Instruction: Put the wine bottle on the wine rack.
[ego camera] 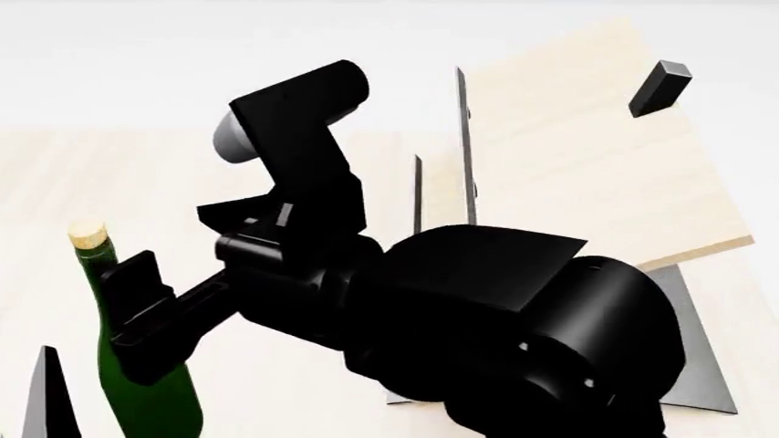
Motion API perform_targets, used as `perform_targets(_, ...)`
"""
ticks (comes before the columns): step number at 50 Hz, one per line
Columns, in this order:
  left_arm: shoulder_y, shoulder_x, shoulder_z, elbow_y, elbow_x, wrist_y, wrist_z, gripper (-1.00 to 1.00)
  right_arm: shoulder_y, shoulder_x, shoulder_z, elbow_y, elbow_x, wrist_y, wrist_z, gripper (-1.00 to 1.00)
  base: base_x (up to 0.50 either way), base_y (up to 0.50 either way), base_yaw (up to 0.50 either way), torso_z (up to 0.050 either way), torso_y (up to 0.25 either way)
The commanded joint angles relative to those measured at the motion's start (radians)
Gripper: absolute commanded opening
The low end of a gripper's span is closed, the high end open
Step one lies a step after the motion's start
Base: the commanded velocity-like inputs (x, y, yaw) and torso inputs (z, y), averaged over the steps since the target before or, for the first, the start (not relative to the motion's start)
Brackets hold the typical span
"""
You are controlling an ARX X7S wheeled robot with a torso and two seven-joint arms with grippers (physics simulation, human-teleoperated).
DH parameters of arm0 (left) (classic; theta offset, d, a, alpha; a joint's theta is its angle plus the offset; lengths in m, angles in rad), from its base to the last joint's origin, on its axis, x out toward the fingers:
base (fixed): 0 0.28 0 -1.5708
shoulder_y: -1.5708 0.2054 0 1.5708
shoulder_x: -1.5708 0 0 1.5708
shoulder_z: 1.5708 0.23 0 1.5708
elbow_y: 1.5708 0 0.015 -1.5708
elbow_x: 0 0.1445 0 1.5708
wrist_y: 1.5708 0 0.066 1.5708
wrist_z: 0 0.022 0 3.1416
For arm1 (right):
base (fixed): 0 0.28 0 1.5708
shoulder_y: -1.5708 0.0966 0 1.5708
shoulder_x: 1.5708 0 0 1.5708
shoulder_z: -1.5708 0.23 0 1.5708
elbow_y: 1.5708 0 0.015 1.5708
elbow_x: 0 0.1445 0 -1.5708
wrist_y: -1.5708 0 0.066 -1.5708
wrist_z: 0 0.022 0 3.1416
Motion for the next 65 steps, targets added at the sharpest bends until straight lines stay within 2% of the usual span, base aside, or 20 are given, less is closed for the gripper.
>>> perform_targets(1, -0.001, -0.002, 0.003, -0.004, -0.002, 0.002, -0.002, 1.00, -0.023, 0.002, -0.050, 0.017, -0.013, -0.037, -0.020, 1.00, 0.00, 0.00, 0.00, 0.000, 0.000)
perform_targets(14, -0.005, -0.004, 0.007, -0.009, -0.001, 0.004, -0.005, 1.00, -0.032, 0.004, -0.131, 0.103, -0.092, -0.139, -0.080, 1.00, 0.00, 0.00, 0.00, 0.000, 0.000)
perform_targets(17, -0.005, -0.004, 0.008, -0.010, -0.002, 0.004, -0.006, 1.00, -0.036, 0.008, -0.191, 0.131, -0.165, -0.233, -0.134, 1.00, 0.00, 0.00, 0.00, 0.000, 0.000)
perform_targets(33, -0.005, -0.008, 0.008, -0.020, -0.005, 0.013, -0.010, 1.00, -0.043, -0.043, -0.248, 0.237, -0.207, -0.350, -0.193, 1.00, 0.00, 0.00, 0.00, 0.000, 0.000)
perform_targets(52, -0.007, -0.013, 0.006, -0.018, -0.014, 0.011, -0.015, 1.00, 0.006, -0.103, -0.273, 0.410, -0.207, -0.465, -0.217, 1.00, 0.00, 0.00, 0.00, 0.000, 0.000)
perform_targets(65, -0.013, -0.014, 0.014, -0.025, -0.017, 0.012, -0.015, 1.00, 0.062, -0.117, -0.429, 0.583, -0.149, -0.654, -0.202, 1.00, 0.00, 0.00, 0.00, 0.000, 0.000)
